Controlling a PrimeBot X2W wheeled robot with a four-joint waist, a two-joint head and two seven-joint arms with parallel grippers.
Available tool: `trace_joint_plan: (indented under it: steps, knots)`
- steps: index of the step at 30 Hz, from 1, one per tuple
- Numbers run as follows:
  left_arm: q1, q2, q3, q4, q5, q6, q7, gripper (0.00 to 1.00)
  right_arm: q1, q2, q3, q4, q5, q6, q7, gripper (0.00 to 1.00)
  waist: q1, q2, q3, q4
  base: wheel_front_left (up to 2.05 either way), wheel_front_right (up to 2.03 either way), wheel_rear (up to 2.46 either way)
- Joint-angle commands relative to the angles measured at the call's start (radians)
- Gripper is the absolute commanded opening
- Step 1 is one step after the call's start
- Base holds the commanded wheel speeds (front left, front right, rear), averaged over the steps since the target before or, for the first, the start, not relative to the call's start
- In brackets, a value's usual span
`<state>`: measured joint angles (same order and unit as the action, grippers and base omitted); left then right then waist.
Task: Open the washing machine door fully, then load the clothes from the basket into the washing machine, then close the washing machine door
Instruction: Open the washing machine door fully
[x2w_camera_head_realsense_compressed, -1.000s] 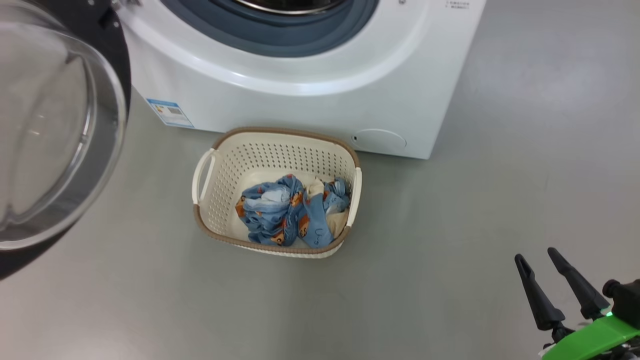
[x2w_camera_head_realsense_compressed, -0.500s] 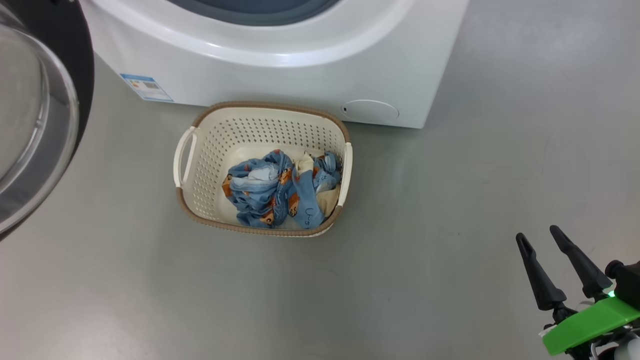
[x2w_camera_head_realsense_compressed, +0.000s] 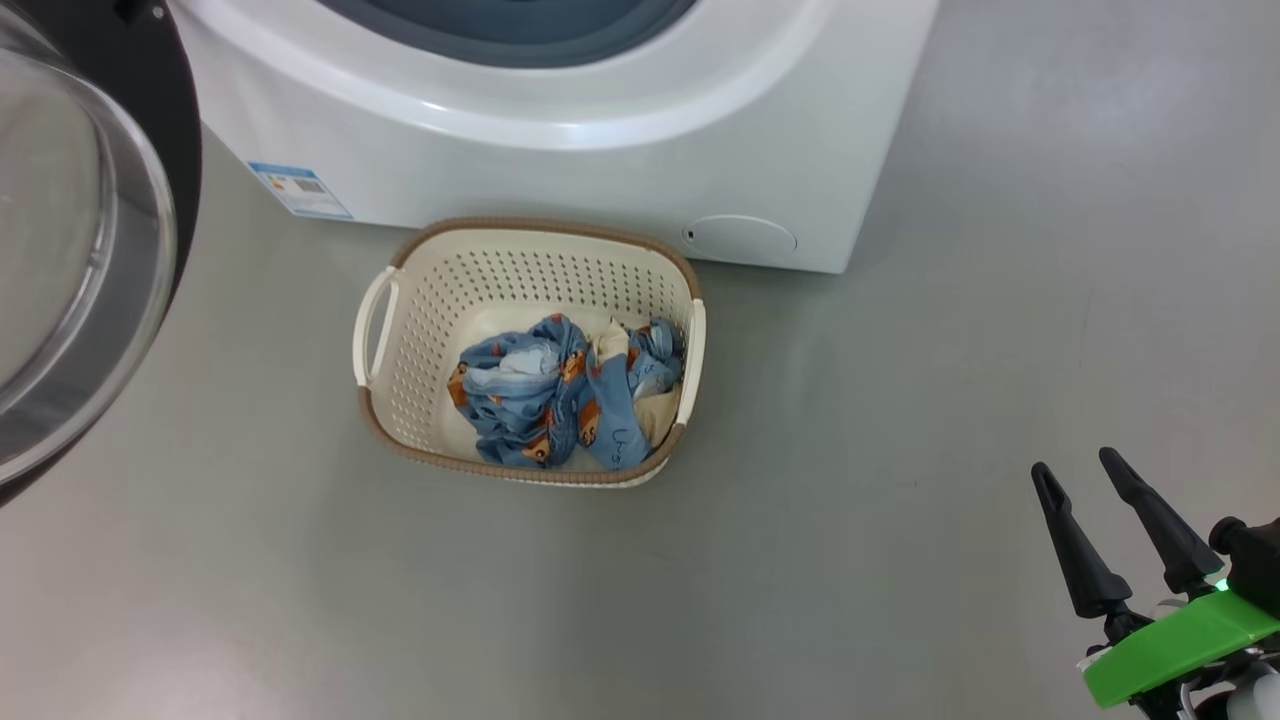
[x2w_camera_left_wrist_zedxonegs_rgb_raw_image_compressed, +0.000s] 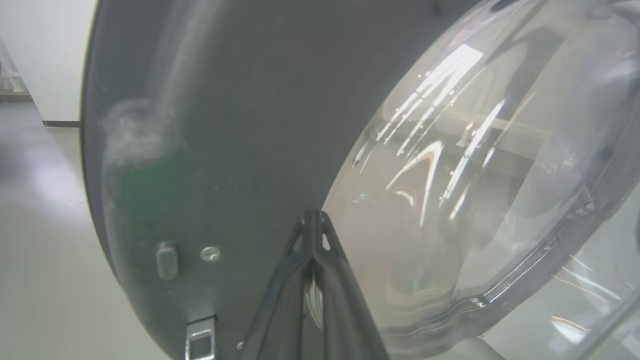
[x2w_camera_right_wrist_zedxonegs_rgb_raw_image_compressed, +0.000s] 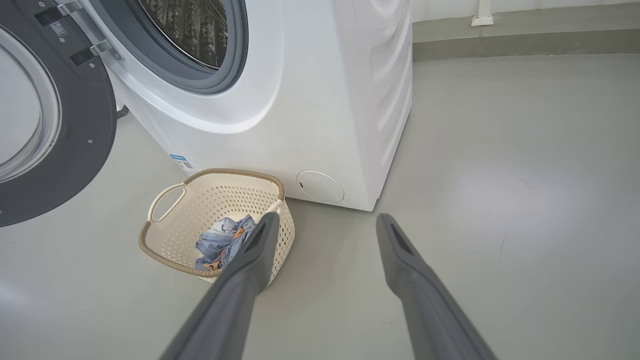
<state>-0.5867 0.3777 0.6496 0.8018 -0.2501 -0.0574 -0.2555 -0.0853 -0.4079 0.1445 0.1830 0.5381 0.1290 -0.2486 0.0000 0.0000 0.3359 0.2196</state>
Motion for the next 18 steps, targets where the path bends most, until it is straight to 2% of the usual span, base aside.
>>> trace_joint_plan:
  steps: [1,3,4,6,9,10,11,12,13,18]
  knots:
    - [0.040,0.045,0.024,-0.043,0.006,-0.001,-0.006,0.00,0.007,-0.013,0.017,-0.017,-0.006,0.002,-0.013,1.00,0.0000,0.0000,-0.026,0.005,0.00,0.00,0.00]
    - [0.061,0.013,0.030,-0.069,0.002,-0.008,-0.006,0.00,0.013,-0.011,0.020,-0.015,-0.004,0.002,-0.013,1.00,0.0000,0.0000,-0.044,0.008,0.00,0.00,0.00]
    - [0.074,-0.001,0.033,-0.084,0.001,-0.012,-0.006,0.03,0.015,-0.011,0.021,-0.014,-0.003,0.002,-0.013,1.00,0.0000,0.0000,-0.053,0.009,0.00,0.00,0.00]
    - [0.104,-0.033,0.035,-0.118,0.001,-0.022,-0.006,0.30,0.022,-0.011,0.023,-0.012,-0.001,0.002,-0.013,1.00,0.0000,0.0000,-0.072,0.012,0.00,0.00,0.00]
    - [0.153,-0.078,0.035,-0.170,-0.002,-0.038,-0.006,0.46,0.032,-0.013,0.022,-0.011,0.003,0.002,-0.013,1.00,0.0000,0.0000,-0.096,0.017,0.00,0.00,0.00]
    - [0.167,-0.093,0.035,-0.190,-0.001,-0.042,-0.006,0.59,0.034,-0.014,0.022,-0.012,0.005,0.002,-0.013,1.00,0.0000,0.0000,-0.102,0.018,0.00,0.00,0.00]
    - [0.180,-0.111,0.037,-0.206,-0.006,-0.045,-0.006,0.78,0.036,-0.015,0.021,-0.012,0.006,0.002,-0.013,1.00,0.0000,0.0000,-0.108,0.020,0.00,0.00,0.00]
    - [0.197,-0.125,0.027,-0.218,-0.002,-0.051,-0.006,0.92,0.038,-0.016,0.021,-0.012,0.006,0.002,-0.013,1.00,0.0000,0.0000,-0.114,0.021,0.00,0.00,0.00]
    - [0.212,-0.138,0.019,-0.234,0.000,-0.055,-0.006,1.00,0.040,-0.017,0.021,-0.012,0.007,0.002,-0.013,1.00,0.0000,0.0000,-0.119,0.021,0.00,0.00,0.00]
    - [0.283,-0.198,-0.009,-0.311,-0.003,-0.068,-0.006,1.00,0.053,-0.019,0.023,-0.010,0.012,0.002,-0.013,1.00,0.0000,0.0000,-0.155,0.021,0.00,0.00,0.00]
